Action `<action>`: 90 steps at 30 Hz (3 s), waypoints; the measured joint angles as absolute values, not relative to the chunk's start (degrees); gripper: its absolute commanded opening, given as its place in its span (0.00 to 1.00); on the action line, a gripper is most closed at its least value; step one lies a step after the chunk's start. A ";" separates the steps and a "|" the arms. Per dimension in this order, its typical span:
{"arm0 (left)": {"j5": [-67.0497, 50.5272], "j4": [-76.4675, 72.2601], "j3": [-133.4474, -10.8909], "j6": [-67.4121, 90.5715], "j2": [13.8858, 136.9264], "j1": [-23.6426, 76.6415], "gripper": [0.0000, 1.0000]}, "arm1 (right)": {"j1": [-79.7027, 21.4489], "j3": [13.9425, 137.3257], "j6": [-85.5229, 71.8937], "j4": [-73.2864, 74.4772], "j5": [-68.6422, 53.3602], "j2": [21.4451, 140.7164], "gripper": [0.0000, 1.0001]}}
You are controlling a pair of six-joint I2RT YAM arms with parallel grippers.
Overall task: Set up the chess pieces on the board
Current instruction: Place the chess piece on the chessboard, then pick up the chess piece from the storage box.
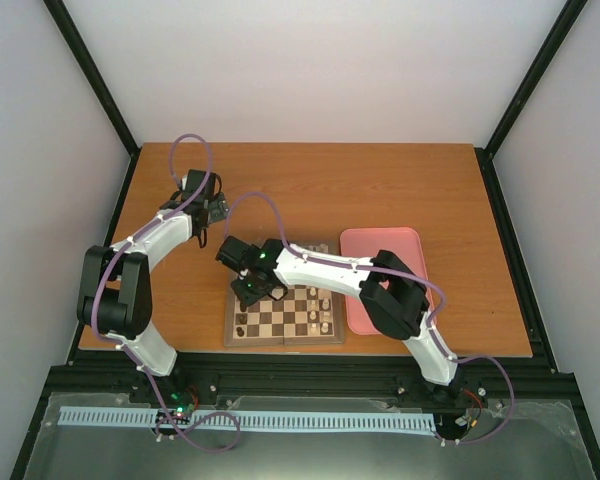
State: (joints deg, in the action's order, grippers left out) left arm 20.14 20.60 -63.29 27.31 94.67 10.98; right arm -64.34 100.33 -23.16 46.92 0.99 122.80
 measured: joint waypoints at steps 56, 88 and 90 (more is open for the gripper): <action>20.12 20.60 -63.29 27.31 94.65 10.98 1.00 | -51.66 70.85 -28.47 46.87 15.92 90.39 0.46; 20.01 20.64 -63.53 27.27 95.53 10.98 1.00 | -18.24 40.40 -30.02 37.36 11.40 77.73 0.44; 20.03 20.62 -63.55 27.27 95.53 10.98 1.00 | -18.11 40.40 -29.80 36.84 11.38 78.19 0.42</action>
State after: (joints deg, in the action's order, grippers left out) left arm 20.03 20.62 -63.55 27.27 95.53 10.98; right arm -18.11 40.40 -29.80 36.84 11.38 78.19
